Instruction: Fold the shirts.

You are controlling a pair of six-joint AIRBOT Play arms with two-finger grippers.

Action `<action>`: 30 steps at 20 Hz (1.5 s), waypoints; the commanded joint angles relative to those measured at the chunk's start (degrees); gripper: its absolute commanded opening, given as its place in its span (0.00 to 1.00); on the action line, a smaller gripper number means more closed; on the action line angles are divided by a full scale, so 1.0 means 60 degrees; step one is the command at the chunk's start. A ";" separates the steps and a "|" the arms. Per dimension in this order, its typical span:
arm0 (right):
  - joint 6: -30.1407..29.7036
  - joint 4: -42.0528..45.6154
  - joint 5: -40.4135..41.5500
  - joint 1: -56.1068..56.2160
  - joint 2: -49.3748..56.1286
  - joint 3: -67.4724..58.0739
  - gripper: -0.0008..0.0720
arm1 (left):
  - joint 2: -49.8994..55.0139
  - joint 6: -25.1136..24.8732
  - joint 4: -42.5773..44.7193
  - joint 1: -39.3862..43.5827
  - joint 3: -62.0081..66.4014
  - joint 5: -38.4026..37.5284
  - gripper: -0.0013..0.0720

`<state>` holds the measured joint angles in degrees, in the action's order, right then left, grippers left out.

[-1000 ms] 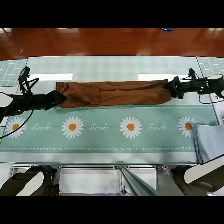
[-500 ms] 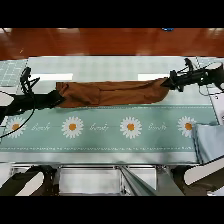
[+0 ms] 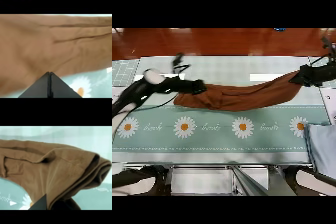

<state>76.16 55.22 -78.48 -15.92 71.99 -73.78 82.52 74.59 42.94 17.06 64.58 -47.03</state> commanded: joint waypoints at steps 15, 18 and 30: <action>0.0765 -0.0477 -0.0423 0.0015 -0.4167 0.1854 0.05 | 0.6196 0.1654 0.0160 0.3934 0.7970 -0.3792 0.03; 0.0769 -0.1475 0.0390 0.0328 -0.4164 0.1854 0.05 | 0.5107 0.1559 0.1235 0.2535 0.7843 -0.4929 0.03; 0.0772 -0.2911 0.4583 0.6506 0.1912 -0.0878 0.05 | -0.4350 -0.0113 0.2025 -0.3949 -0.1803 -0.3166 0.03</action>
<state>80.97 39.68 -54.52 17.17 72.53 -71.96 69.28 76.69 54.63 1.89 67.99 -68.47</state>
